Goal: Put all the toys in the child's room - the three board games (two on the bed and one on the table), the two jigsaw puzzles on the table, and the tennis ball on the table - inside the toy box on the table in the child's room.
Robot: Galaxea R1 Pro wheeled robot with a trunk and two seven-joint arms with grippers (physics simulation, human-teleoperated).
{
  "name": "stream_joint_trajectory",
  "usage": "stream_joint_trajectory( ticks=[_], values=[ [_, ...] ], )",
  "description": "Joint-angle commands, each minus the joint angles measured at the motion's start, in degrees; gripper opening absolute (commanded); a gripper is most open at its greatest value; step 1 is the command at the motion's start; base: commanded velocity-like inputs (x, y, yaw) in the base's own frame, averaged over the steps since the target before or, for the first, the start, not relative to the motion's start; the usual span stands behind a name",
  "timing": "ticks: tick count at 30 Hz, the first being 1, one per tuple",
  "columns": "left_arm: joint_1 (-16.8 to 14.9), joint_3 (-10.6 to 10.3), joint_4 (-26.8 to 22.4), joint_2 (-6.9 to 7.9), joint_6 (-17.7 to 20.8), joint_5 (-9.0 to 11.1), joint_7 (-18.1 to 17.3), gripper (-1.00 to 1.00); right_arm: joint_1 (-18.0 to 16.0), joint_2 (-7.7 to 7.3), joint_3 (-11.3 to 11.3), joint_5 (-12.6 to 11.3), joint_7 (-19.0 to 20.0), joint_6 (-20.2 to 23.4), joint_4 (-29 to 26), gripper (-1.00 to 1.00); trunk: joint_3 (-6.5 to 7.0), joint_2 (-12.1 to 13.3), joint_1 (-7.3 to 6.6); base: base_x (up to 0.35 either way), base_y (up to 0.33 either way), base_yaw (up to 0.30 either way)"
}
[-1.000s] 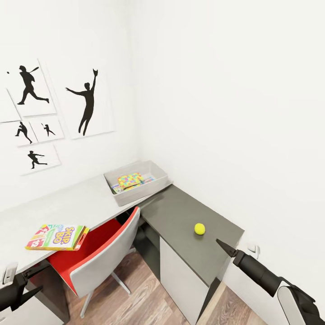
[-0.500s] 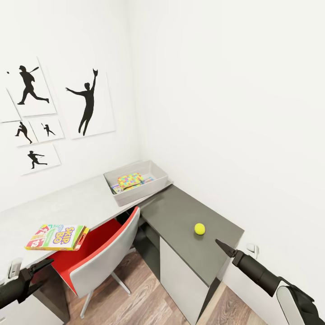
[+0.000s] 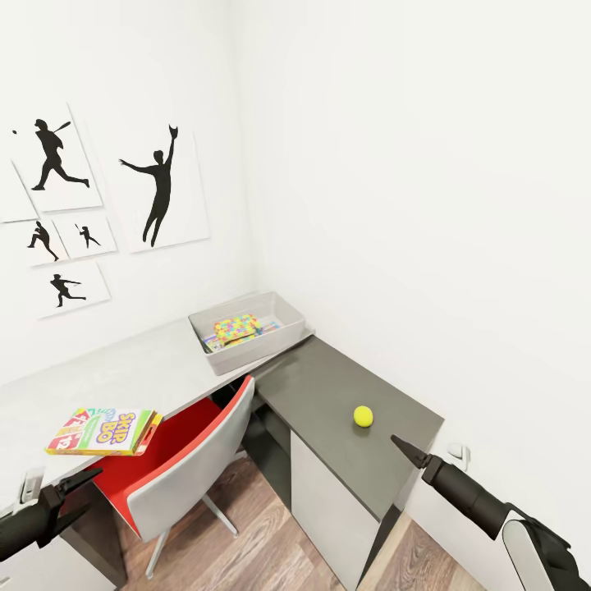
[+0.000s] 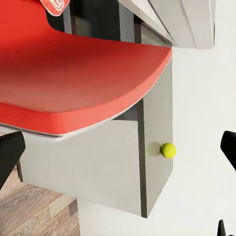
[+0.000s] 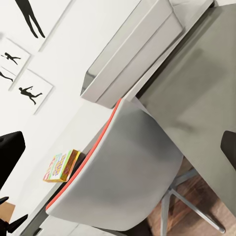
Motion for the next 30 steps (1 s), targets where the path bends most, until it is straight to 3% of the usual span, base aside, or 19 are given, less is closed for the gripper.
stream_joint_trajectory(
  ticks=[1, 16, 30],
  values=[
    [-0.1, 0.1, 0.0, 0.00, 0.2, 0.0, -0.2, 1.00, 0.0, 0.00, 0.0, -0.4, 0.1, 0.4, 0.0, 1.00, -0.12, -0.1, 0.03, 0.000, 0.000, 0.000],
    [-0.5, 0.1, 0.0, -0.09, -0.1, -0.1, 0.2, 1.00, 0.0, 0.00, -0.1, -0.4, 0.1, 0.5, 0.0, 1.00, -0.12, -0.1, 0.03, 0.000, 0.000, 0.000],
    [-1.6, 0.4, 0.1, -0.16, -2.8, 0.2, 5.2, 1.00, 0.0, 0.00, -0.1, -0.4, 0.1, 0.4, -0.1, 1.00, -0.12, -0.1, 0.03, 0.000, 0.000, 0.000]
  ],
)
